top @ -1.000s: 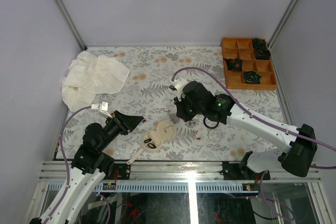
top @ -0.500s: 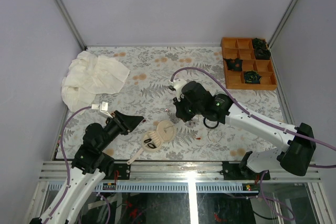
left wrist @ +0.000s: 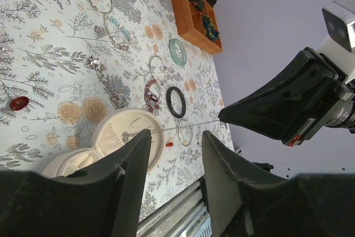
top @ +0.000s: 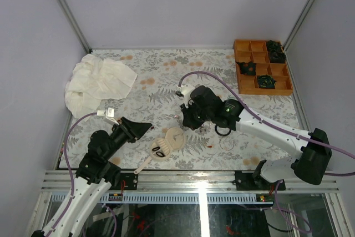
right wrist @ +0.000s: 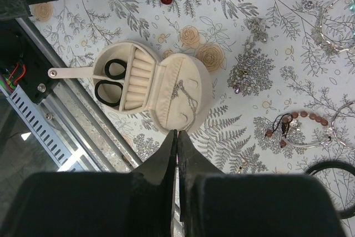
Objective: Organize the mixed jewelry
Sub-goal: Place the jewelry in the jewelry box.
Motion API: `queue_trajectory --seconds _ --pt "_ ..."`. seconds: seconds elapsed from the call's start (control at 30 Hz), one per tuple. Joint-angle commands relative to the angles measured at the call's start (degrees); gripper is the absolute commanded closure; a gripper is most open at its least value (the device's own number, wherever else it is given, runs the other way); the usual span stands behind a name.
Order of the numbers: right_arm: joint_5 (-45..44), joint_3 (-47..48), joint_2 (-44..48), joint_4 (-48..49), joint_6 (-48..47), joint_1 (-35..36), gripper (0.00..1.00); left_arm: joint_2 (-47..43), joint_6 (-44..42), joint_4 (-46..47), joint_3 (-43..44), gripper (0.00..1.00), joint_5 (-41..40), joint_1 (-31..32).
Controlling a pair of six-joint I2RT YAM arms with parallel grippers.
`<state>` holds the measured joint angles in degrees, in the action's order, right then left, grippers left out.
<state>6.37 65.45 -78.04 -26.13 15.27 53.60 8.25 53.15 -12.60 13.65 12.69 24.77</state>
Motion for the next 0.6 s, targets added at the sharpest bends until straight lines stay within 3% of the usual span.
queue_trajectory --seconds 0.0,0.57 --pt "2.6 -0.3 -0.1 3.2 1.0 -0.1 1.00 0.0 0.1 3.3 -0.4 0.59 1.1 0.4" --pt "2.2 -0.3 -1.2 4.4 1.4 0.1 1.00 0.7 0.0 3.6 0.0 0.59 1.2 0.5"
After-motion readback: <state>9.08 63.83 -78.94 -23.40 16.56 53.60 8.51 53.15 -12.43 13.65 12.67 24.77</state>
